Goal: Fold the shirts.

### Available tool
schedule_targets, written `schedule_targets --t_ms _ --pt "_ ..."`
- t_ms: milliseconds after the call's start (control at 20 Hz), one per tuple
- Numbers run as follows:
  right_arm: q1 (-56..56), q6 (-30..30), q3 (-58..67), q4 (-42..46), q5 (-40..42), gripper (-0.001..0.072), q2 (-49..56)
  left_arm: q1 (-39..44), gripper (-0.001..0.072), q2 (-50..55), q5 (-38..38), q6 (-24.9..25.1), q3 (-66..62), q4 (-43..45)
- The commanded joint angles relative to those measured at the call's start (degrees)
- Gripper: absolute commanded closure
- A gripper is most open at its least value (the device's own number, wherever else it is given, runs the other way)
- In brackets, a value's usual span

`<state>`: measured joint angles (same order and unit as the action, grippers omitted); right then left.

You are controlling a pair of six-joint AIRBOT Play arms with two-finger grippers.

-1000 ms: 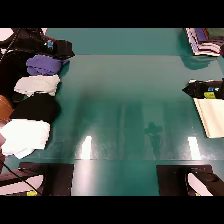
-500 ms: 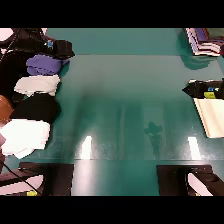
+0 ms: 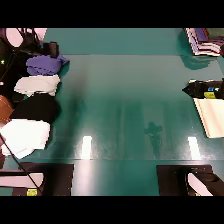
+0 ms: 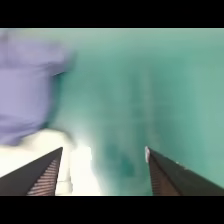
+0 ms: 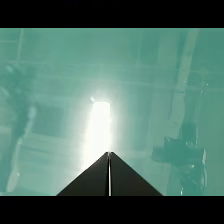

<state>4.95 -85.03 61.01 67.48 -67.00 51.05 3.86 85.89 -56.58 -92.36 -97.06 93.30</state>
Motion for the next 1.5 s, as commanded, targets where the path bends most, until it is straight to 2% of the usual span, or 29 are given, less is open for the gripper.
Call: schedule_targets --t_ms 0,300,600,650,700,750,900,1100,1250,1450 --pt "0.1 0.0 0.1 0.0 0.0 0.0693 0.0 -7.0 0.0083 7.9 4.2 -2.2 0.0 2.6" --pt "0.1 0.0 0.1 0.0 -0.1 0.0693 0.0 -13.3 0.0084 18.1 11.0 -1.6 -0.1 1.8" --pt "0.1 0.0 0.1 0.0 -0.5 0.0693 0.0 -14.3 0.0088 22.2 15.7 -0.2 -0.1 1.6" --pt "0.1 0.0 0.1 0.0 -0.5 0.0693 0.0 -14.3 0.0270 22.2 15.7 -0.2 -0.1 1.6" --pt "0.1 0.0 0.1 0.0 -0.4 0.0693 0.0 -14.3 0.0494 22.1 15.3 -0.2 -0.4 1.6" --pt "0.1 0.0 0.1 0.0 -0.5 0.0693 0.0 -14.3 0.0669 22.1 14.4 -0.4 -1.0 1.6" --pt "0.1 0.0 0.1 0.0 0.3 0.0694 0.0 -14.2 0.0683 21.5 6.1 -0.8 -8.9 0.3" --pt "0.1 0.1 5.6 0.0 5.6 0.0693 0.0 -12.0 0.0684 10.6 3.7 0.0 -21.0 -0.7" --pt "0.1 1.5 13.0 0.1 9.3 0.0694 0.0 -6.8 0.0684 -3.3 3.4 3.2 -23.3 -0.7" --pt "0.1 2.7 21.2 0.1 9.9 0.0694 0.0 5.2 0.0684 -14.4 -4.9 5.4 -23.3 -0.8"
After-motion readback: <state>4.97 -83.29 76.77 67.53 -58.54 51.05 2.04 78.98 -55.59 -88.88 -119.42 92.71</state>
